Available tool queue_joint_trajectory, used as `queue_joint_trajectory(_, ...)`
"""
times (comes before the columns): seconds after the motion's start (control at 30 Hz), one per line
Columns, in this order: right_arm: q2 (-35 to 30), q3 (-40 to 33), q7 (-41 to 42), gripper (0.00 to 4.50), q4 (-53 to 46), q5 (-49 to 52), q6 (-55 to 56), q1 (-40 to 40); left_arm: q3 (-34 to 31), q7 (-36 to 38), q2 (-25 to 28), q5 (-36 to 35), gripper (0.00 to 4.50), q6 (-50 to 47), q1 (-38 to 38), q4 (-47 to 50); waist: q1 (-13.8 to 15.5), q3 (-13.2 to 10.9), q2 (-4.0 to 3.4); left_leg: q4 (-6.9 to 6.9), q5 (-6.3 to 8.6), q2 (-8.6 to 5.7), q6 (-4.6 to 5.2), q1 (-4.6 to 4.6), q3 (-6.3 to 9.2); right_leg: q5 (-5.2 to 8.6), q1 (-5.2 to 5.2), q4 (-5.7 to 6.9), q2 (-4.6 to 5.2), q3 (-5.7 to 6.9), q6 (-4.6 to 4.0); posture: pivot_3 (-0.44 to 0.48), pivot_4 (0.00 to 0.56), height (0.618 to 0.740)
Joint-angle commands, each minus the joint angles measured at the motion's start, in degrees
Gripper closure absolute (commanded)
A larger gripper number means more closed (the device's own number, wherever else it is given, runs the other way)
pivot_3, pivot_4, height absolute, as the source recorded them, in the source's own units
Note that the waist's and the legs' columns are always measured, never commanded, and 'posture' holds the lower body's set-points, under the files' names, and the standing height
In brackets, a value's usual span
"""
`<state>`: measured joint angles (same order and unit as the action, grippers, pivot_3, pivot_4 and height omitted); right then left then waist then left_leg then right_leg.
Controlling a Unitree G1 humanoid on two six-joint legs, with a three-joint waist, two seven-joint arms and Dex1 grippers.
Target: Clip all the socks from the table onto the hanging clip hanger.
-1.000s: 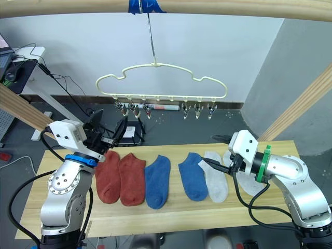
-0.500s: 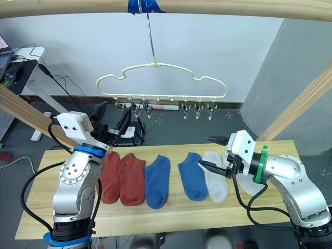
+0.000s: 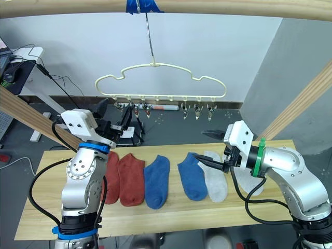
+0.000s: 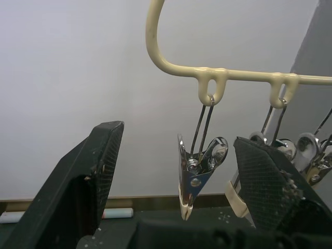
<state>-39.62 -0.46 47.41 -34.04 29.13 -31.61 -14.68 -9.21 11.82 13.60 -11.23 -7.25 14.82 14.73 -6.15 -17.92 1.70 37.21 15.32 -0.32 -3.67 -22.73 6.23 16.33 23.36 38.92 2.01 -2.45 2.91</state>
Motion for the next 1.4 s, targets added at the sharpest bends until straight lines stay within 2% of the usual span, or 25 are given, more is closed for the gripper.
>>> queue_joint_trajectory(0.03,-0.3,-0.5,-0.5,0.85,-3.0,1.7,-0.6,-0.7,0.2,0.2,0.0,0.1,1.81,1.7,0.9,0.4,0.0,0.0,0.00,0.00,0.00,0.00,0.00,0.00,0.00,0.00,0.00,0.00,0.00,0.01,0.00,-0.236,0.333,0.740)
queue_joint_trajectory(0.27,-0.3,-0.7,-1.6,0.85,-3.8,2.9,-2.2,-1.3,0.4,0.5,0.0,0.0,3.83,1.8,1.2,-0.1,-0.1,0.0,0.00,0.00,0.00,0.00,0.00,-0.01,0.00,0.00,0.00,-0.01,0.00,0.00,0.00,-0.238,0.332,0.740)
queue_joint_trajectory(0.37,-0.3,-0.7,-1.7,0.85,-4.0,3.1,-2.6,-1.3,0.4,0.6,0.2,0.0,4.29,1.8,1.1,0.1,-0.1,0.0,0.00,0.00,0.00,0.00,0.00,0.00,0.00,0.00,0.00,-0.01,0.00,0.00,0.00,-0.236,0.331,0.740)
queue_joint_trajectory(0.53,-0.7,-0.7,-2.8,0.85,-4.2,2.4,-3.7,-0.3,0.4,0.8,0.6,0.1,4.34,1.6,0.9,0.6,-0.2,0.0,0.00,0.00,0.00,0.00,0.00,0.00,0.00,0.00,0.00,-0.01,0.00,0.00,0.00,-0.235,0.332,0.740)
queue_joint_trajectory(0.6,-1.3,-1.6,-5.6,0.85,-3.5,0.8,-6.4,3.4,0.6,1.2,1.1,0.1,4.34,1.1,0.6,1.5,-0.1,0.0,0.02,-0.01,0.00,0.00,0.00,-0.01,0.01,0.00,0.00,-0.01,0.00,0.01,0.00,-0.231,0.333,0.740)
queue_joint_trajectory(0.73,-1.3,-2.5,-11.7,0.00,0.4,-7.6,-3.2,11.7,0.7,2.0,2.1,-0.1,4.34,-0.1,0.2,2.6,0.1,0.0,0.04,-0.02,0.00,0.00,0.00,-0.07,0.02,0.00,0.03,-0.06,0.03,0.02,0.00,-0.230,0.340,0.740)
queue_joint_trajectory(0.83,-0.5,-2.7,-14.5,0.00,2.6,-11.2,-1.0,15.3,0.9,2.3,2.5,-0.4,4.34,-0.6,0.0,3.3,0.0,-0.1,0.04,-0.01,0.00,0.00,0.00,-0.06,0.00,0.00,0.03,-0.05,0.03,0.00,0.01,-0.227,0.346,0.740)
queue_joint_trajectory(0.97,2.4,-1.2,-19.3,0.00,13.5,-18.5,6.5,20.6,1.1,3.0,3.0,-0.8,4.34,-1.9,-0.3,4.5,-0.1,-0.1,0.07,-0.04,0.00,0.02,0.00,0.00,0.01,0.01,0.02,-0.01,-0.02,0.01,0.01,-0.223,0.351,0.740)
queue_joint_trajectory(1.4,10.4,1.4,-18.2,0.00,36.0,-23.3,21.1,13.8,0.1,5.7,4.3,-6.1,4.34,-7.9,1.1,7.3,-0.3,-0.8,0.05,-0.04,0.00,0.02,-0.01,0.04,-0.08,0.01,0.02,0.02,-0.03,-0.09,0.02,-0.212,0.356,0.740)
